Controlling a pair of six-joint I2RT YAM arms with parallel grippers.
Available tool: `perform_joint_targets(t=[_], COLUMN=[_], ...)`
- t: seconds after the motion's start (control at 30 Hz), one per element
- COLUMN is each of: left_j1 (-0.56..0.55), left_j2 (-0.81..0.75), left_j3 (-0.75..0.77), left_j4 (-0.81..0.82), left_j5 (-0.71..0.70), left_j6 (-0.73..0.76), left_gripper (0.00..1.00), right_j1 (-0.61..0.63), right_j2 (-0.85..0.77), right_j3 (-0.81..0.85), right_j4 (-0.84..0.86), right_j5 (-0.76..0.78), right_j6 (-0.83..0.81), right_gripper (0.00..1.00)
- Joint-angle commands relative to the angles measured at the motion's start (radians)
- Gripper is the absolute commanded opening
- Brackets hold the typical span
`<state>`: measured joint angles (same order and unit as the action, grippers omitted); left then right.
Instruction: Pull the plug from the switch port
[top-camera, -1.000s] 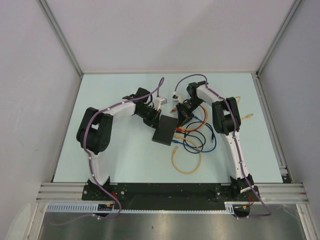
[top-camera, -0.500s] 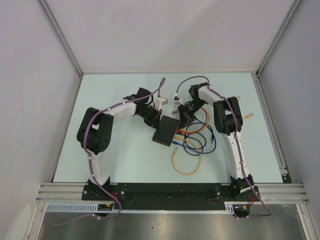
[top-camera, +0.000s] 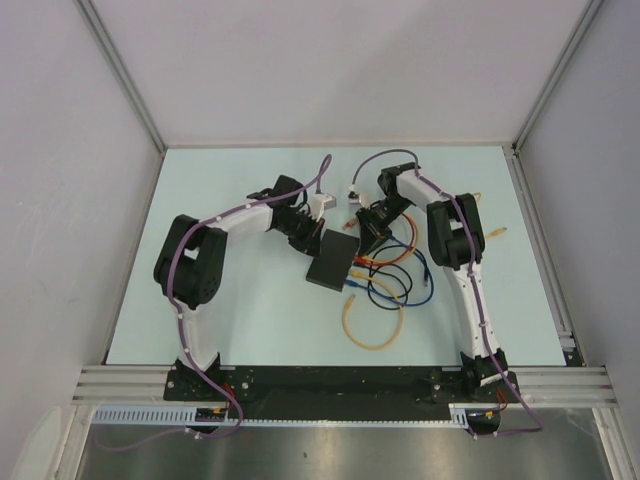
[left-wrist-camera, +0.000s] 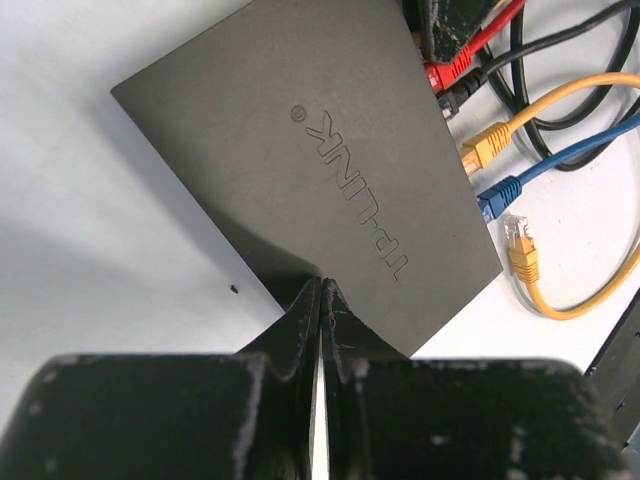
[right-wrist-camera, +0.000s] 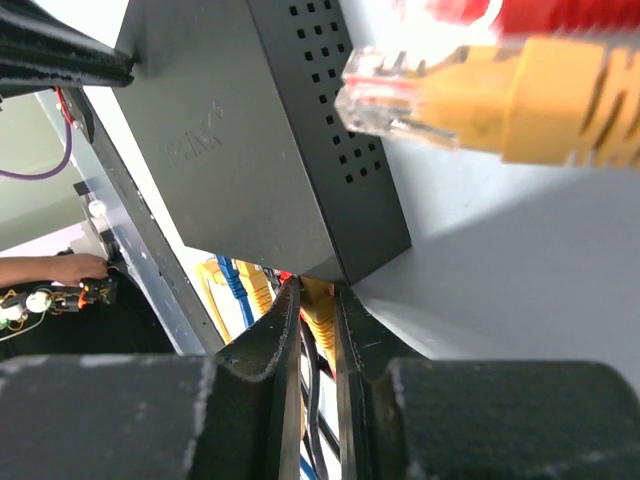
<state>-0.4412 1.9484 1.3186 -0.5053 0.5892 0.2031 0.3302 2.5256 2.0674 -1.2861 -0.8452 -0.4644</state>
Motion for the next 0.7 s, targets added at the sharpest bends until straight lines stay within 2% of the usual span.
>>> perform_joint_targets(t=[0.0, 0.33, 0.5, 0.57, 0.67], left_j1=[-0.004, -0.005, -0.011, -0.013, -0.014], left_j2=[0.024, 0.023, 0.021, 0.023, 0.026], left_j3=[-0.018, -0.019, -0.022, -0.021, -0.018], left_j4=[-0.032, -0.032, -0.032, -0.030, -0.030], left_j5=[-0.077, -0.078, -0.081, -0.081, -0.081], left_j6=[0.044, 0.044, 0.045, 0.045, 0.047], left_gripper=[0.05, 0.05, 0.04, 0.05, 0.05], right_j1=[0.023, -0.008, 0.027, 0.030, 0.035], right_j2=[0.010, 0.024, -0.022, -0.060, -0.064], right_j3=[-0.130, 0.019, -0.101, -0.176, -0.196], right_j4=[0.085, 0.103, 0.094, 0.134, 0.154], right_j5=[0.201, 0.233, 0.256, 0.241, 0.210], right_j6=[-0.043, -0.039, -0.115, -0.109, -0.073], right_gripper=[0.00, 0.00, 0.00, 0.00, 0.00])
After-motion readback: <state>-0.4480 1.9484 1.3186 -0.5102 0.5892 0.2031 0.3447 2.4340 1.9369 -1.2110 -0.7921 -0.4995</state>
